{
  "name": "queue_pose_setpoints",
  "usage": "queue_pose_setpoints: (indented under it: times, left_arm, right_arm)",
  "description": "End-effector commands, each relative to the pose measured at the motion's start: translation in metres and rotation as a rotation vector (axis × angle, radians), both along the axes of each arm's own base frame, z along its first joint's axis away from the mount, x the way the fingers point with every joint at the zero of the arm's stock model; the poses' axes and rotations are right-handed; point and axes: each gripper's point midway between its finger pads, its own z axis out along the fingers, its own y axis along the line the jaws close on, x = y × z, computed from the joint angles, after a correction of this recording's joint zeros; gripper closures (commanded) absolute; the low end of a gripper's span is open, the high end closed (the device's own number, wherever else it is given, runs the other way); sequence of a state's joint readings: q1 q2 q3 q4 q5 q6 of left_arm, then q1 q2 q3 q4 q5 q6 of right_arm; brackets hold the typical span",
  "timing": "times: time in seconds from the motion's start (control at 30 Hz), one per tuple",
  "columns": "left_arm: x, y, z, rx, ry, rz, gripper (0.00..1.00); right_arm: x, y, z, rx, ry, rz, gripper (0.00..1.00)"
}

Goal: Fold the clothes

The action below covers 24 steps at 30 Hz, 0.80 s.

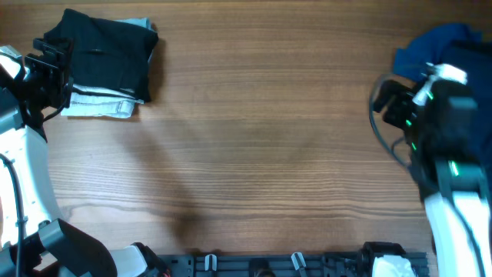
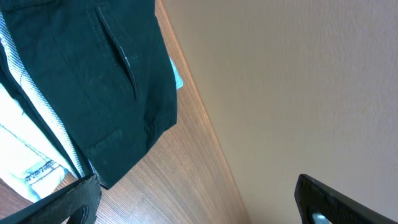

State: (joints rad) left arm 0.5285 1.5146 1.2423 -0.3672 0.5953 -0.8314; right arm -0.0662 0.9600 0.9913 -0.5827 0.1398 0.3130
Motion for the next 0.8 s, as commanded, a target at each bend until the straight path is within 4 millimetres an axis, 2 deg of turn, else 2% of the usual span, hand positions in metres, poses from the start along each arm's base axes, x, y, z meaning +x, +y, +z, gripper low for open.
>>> queue_pose_setpoints:
  times: [0.0,0.03,0.1,0.2,0.27,0.4,0.53,0.77]
  left_arm:
    - [0.000,0.001,-0.005,0.014,0.009,-0.001,0.00]
    - [0.000,0.001,-0.005,0.014,0.009,-0.001,0.00]
    - [0.000,0.001,-0.005,0.014,0.009,-0.001,0.00]
    - [0.000,0.001,-0.005,0.014,0.009,-0.001,0.00]
    - [0.000,0.002,-0.005,0.014,0.009,0.000,0.00]
    - [0.000,0.001,-0.005,0.014,0.009,-0.001,0.00]
    - [0.000,0.001,-0.005,0.014,0.009,-0.001,0.00]
    - [0.000,0.001,-0.005,0.014,0.009,-0.001,0.00]
  right_arm:
    - [-0.040,0.001,0.061,-0.019,-0.209,-0.009,0.00]
    - [-0.055,0.002,0.075,-0.022,-0.266,-0.010,0.00]
    - [-0.077,0.004,0.092,-0.024,-0.339,-0.010,0.00]
    - [-0.116,0.006,0.107,-0.028,-0.423,-0.010,0.00]
    - [-0.138,0.012,0.109,-0.023,-0.471,0.013,0.00]
    - [-0.158,0.020,0.097,-0.011,-0.515,0.051,0.00]
    - [-0.154,0.020,0.064,0.042,-0.508,0.035,0.00]
    - [-0.116,0.019,0.007,0.219,-0.575,-0.010,0.00]
